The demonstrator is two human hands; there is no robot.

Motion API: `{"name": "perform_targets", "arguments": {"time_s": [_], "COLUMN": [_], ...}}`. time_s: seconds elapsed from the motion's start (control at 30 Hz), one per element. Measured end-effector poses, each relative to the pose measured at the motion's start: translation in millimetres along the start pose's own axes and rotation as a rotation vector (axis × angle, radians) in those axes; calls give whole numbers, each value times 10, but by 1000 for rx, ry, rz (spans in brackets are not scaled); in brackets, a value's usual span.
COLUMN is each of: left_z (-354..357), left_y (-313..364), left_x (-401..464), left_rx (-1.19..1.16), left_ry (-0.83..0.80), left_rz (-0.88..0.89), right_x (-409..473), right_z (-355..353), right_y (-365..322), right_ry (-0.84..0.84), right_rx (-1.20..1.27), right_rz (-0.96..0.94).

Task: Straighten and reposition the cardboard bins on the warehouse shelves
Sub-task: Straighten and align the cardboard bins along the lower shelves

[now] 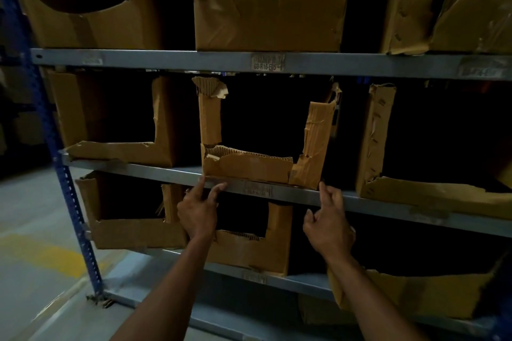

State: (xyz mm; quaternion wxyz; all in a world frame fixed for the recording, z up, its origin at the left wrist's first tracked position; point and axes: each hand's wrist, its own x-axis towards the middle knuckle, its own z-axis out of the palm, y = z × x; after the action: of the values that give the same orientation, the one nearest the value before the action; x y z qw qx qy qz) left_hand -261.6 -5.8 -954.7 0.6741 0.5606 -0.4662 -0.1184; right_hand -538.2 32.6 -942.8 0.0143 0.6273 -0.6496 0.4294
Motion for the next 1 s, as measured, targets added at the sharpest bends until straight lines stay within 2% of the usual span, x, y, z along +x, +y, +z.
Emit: {"name": "perform_targets", "arguments": {"time_s": [0.13, 0.27, 0.4, 0.67, 0.8, 1.0], "left_z": [-72, -111, -119, -119, -97, -30], "left_y": [-15, -10, -101, -158, -215, -189], "left_x": [-99, -15, 76, 75, 37, -118], "left_rx": [80, 335, 512, 577, 630, 577], "left_ry": [-46, -124, -211, -246, -253, -252], "left_rz": [72, 199, 230, 257, 258, 277], "right_x": [-25, -14, -9, -20, -61, -101], "right_z": [71, 118, 158, 219, 236, 197], "right_y": [40, 78, 63, 59, 63, 54], "right_ry": [13, 19, 31, 62, 50, 18], "right_rx": [-74, -81, -124, -160, -94, -26], "right_rz": [-24, -36, -60, -61, -36, -70]}}
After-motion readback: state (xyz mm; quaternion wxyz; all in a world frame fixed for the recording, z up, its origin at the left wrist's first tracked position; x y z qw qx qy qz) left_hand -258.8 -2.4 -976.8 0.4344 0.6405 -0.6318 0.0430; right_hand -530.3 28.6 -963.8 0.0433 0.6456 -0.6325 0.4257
